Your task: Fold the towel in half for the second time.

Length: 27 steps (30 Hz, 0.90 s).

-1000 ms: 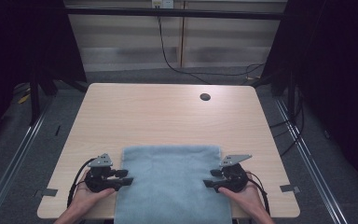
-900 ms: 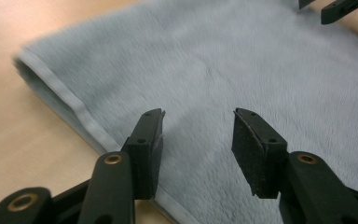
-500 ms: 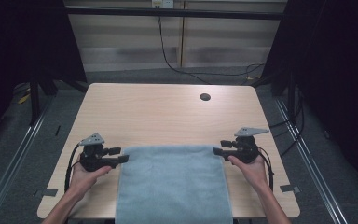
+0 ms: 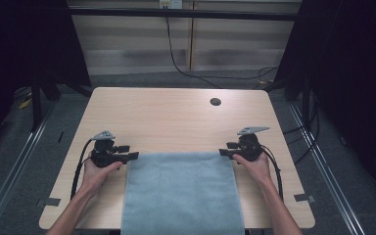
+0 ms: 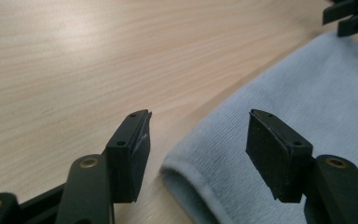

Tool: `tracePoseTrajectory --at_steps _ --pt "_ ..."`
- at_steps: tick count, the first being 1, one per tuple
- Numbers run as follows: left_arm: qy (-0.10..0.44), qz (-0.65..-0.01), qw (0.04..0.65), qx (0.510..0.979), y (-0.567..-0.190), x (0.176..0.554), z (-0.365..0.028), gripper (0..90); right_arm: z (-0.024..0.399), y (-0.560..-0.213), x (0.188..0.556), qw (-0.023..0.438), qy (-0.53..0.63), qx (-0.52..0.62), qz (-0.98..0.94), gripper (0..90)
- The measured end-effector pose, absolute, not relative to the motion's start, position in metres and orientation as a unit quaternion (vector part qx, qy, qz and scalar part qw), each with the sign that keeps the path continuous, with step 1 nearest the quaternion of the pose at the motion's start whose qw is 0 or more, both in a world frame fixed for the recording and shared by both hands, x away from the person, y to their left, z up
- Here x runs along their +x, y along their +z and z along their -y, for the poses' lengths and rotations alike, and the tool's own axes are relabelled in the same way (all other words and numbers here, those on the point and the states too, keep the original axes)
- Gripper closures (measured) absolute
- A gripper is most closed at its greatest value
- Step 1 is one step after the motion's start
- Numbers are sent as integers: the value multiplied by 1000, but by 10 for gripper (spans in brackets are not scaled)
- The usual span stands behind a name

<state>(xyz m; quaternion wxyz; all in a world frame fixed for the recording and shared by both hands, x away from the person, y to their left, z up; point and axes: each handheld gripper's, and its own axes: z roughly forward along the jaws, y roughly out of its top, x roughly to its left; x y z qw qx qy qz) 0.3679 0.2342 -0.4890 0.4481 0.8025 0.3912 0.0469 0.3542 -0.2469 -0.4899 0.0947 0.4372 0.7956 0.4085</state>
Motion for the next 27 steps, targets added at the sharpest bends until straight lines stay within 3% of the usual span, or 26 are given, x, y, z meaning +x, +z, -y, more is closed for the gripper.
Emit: tracePoseTrajectory --at_steps 9,13,16,20,23,27 --pt "49 -389 436 811 -501 372 -231 402 246 -503 344 102 370 440 -812 481" --pt "53 -376 420 824 -506 372 -225 420 244 -504 340 107 373 434 -813 548" --pt "50 -360 420 831 -506 370 -223 479 243 -503 339 106 374 431 -815 643" --pt "43 -348 423 835 -507 368 -225 643 244 -505 339 89 386 438 -807 760" --pt "35 -352 425 833 -508 368 -227 722 245 -505 339 82 396 440 -801 803" --pt "21 -361 424 830 -507 369 -227 752 246 -505 339 79 400 442 -799 823"
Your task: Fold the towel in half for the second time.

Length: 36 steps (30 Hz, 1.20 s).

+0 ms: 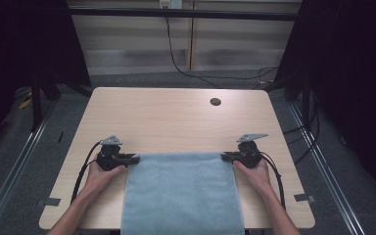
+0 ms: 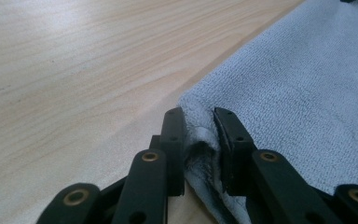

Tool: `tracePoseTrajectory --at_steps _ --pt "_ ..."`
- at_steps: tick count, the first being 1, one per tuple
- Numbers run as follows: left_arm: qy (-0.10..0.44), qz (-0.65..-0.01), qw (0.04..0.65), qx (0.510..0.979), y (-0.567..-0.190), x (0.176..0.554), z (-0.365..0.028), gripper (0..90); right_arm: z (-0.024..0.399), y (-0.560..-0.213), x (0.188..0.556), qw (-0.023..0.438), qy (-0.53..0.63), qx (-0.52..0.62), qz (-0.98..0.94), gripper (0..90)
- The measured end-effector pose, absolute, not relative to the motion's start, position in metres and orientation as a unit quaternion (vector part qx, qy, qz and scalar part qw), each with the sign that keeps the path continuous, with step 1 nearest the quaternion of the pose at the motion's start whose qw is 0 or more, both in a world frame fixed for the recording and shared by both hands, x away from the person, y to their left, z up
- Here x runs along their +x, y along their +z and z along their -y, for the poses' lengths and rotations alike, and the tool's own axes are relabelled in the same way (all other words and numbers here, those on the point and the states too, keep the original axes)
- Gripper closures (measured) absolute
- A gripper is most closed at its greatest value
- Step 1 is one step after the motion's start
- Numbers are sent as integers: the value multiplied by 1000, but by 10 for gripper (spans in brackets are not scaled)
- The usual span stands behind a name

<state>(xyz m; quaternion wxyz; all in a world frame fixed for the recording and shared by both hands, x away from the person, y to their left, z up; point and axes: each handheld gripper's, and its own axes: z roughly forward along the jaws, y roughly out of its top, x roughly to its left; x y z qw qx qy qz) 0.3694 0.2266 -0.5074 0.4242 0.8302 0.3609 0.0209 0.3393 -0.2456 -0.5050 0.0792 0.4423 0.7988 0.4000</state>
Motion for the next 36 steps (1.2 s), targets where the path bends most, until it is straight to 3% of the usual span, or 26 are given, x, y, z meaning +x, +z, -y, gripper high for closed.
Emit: tracePoseTrajectory --at_steps 6,22,34,36 --pt "18 -362 439 822 -503 368 -227 806 244 -500 338 84 406 442 -796 828" --pt "46 -344 514 784 -452 371 -235 823 250 -451 342 106 503 433 -741 839" --pt "75 -355 536 763 -422 405 -222 825 257 -413 366 128 521 431 -725 846" --pt "80 -352 539 761 -414 411 -221 826 259 -406 372 149 501 430 -736 846"
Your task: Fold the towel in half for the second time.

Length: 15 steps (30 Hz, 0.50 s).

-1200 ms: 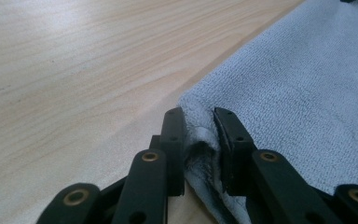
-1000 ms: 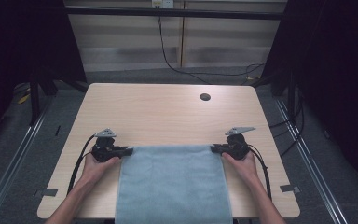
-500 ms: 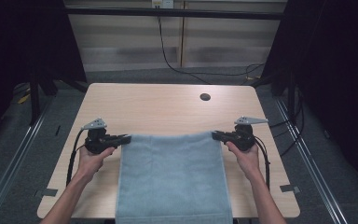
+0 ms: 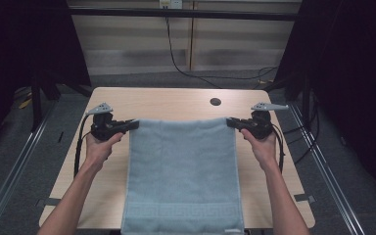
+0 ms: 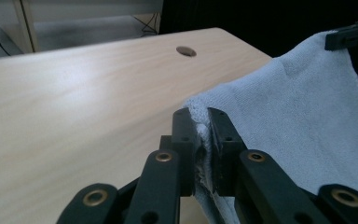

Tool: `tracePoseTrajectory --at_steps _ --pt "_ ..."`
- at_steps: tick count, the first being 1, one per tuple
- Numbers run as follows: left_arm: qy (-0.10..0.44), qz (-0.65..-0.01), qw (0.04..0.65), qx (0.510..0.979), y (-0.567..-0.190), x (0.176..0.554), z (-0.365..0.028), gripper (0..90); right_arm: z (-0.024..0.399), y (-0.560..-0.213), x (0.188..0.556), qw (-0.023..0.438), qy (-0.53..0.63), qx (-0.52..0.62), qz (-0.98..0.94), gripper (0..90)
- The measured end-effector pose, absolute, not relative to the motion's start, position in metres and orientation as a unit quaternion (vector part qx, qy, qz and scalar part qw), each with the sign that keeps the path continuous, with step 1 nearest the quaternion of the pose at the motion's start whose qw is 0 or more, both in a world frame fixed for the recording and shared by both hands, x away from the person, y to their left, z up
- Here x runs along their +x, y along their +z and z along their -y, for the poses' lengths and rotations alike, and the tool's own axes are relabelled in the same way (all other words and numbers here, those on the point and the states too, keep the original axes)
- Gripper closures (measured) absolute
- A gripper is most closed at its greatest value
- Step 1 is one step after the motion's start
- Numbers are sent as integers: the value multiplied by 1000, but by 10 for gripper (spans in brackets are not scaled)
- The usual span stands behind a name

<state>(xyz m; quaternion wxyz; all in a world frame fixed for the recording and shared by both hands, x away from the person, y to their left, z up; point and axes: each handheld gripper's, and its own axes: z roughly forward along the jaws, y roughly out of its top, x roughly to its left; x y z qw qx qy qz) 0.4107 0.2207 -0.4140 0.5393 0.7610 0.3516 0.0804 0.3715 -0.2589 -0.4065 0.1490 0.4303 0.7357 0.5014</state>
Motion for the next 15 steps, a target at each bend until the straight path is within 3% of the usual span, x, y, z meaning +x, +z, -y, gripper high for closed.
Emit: tracePoseTrajectory --at_steps 10,15 --pt "108 -345 553 751 -379 429 -208 833 270 -377 390 165 520 435 -716 852" --pt "110 -326 559 754 -377 418 -209 836 270 -373 385 167 530 429 -712 855"
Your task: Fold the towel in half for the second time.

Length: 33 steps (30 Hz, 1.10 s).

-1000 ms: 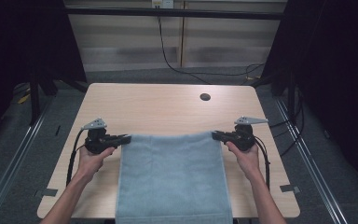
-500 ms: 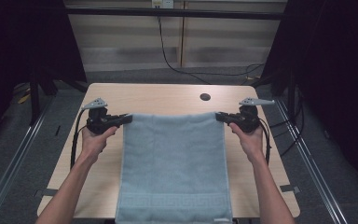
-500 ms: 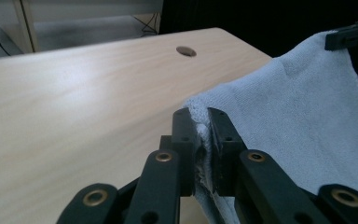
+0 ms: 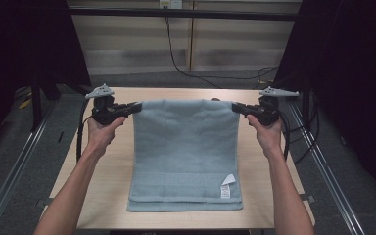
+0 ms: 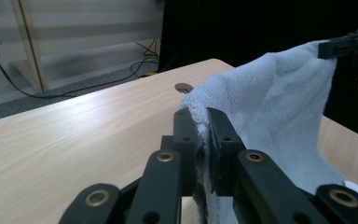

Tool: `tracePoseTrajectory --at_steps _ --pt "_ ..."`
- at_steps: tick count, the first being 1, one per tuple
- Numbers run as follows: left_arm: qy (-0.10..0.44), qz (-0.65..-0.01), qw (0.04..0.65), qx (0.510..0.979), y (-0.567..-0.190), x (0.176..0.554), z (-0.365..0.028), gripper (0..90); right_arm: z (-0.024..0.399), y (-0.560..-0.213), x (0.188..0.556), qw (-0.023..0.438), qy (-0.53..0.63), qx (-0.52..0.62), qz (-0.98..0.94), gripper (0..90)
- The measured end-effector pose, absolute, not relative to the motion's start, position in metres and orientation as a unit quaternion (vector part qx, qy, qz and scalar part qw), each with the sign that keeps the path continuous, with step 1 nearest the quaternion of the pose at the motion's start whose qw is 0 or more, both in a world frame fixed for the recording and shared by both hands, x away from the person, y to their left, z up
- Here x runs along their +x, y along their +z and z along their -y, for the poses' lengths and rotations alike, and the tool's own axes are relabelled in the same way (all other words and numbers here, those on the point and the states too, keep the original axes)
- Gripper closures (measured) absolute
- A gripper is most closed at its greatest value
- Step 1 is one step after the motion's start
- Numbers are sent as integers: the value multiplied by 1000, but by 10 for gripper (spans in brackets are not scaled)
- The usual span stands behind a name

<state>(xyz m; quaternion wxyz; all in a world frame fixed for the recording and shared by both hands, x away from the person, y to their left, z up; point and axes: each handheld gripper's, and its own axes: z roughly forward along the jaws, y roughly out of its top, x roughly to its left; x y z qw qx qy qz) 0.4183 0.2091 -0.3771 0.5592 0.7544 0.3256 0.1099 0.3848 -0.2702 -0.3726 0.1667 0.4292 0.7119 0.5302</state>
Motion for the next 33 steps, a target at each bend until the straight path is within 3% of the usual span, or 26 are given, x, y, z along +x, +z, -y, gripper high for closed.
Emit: tracePoseTrajectory --at_steps 12,21,33 --pt "103 -299 560 766 -396 366 -228 835 269 -390 324 153 548 393 -722 856" --pt "68 -298 562 768 -415 332 -234 834 269 -406 282 144 539 383 -736 856" --pt "37 -284 513 809 -447 291 -233 827 266 -443 238 112 486 393 -773 850"
